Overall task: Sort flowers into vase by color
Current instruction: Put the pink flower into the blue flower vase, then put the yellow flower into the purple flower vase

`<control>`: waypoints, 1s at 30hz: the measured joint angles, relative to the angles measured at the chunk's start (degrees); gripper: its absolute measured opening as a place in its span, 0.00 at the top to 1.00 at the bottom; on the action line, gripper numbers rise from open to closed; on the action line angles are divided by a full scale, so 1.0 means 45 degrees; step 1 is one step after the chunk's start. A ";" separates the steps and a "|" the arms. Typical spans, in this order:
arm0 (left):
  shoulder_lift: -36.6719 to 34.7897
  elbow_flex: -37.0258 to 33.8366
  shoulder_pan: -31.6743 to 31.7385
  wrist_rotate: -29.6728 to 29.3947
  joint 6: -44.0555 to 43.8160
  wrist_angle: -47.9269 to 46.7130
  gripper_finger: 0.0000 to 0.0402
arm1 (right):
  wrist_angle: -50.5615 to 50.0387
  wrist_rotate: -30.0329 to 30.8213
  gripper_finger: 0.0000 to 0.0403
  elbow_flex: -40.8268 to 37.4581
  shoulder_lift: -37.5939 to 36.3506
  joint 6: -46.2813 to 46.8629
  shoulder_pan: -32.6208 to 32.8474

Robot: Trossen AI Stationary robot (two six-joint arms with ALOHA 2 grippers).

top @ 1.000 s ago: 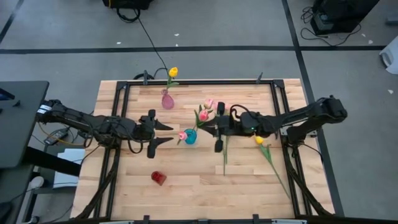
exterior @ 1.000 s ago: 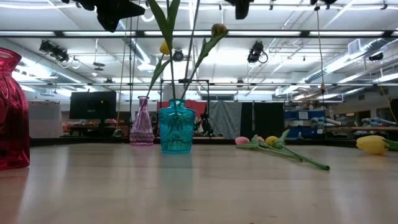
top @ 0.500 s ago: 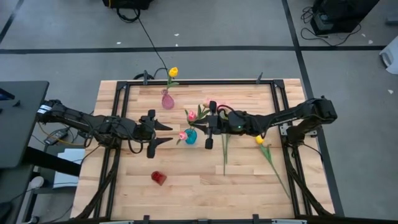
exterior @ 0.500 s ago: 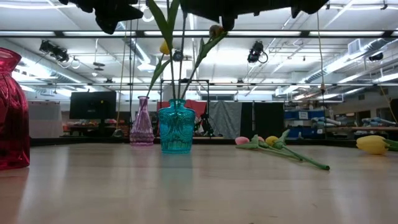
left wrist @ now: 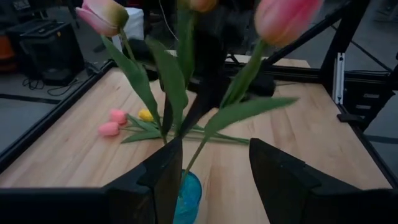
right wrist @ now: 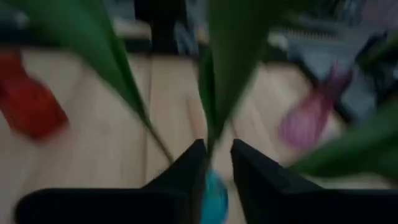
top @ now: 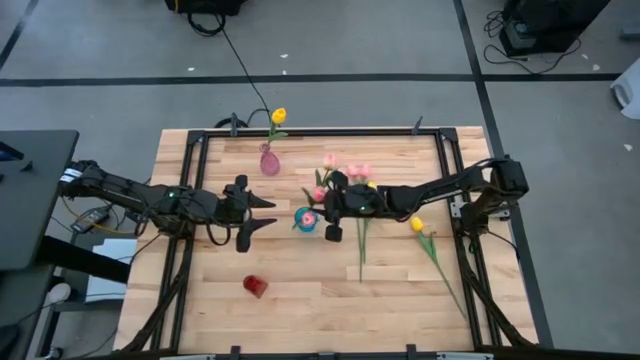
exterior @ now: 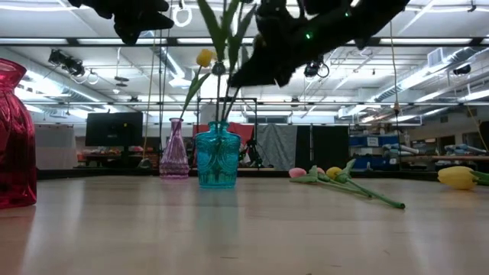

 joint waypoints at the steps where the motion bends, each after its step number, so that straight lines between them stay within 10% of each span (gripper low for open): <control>1: -0.0024 0.0000 0.0000 -0.0002 -0.0005 -0.0067 0.52 | -0.0478 0.0083 0.74 -0.0016 -0.0122 0.0051 -0.0001; 15: -0.0361 -0.0001 0.0000 0.0006 -0.0324 -0.0141 0.52 | -0.9175 0.0197 0.52 0.0018 -0.4061 0.4891 0.0156; 22: -0.0352 -0.0005 0.0000 -0.0269 -0.0423 -0.0128 0.52 | -1.3976 0.0082 0.56 -0.0005 -0.2937 0.8922 -0.0198; 30: -0.0352 -0.0005 0.0000 -0.0300 -0.0428 -0.0128 0.52 | -1.3293 -0.1219 0.58 0.0010 -0.0651 0.9343 -0.0141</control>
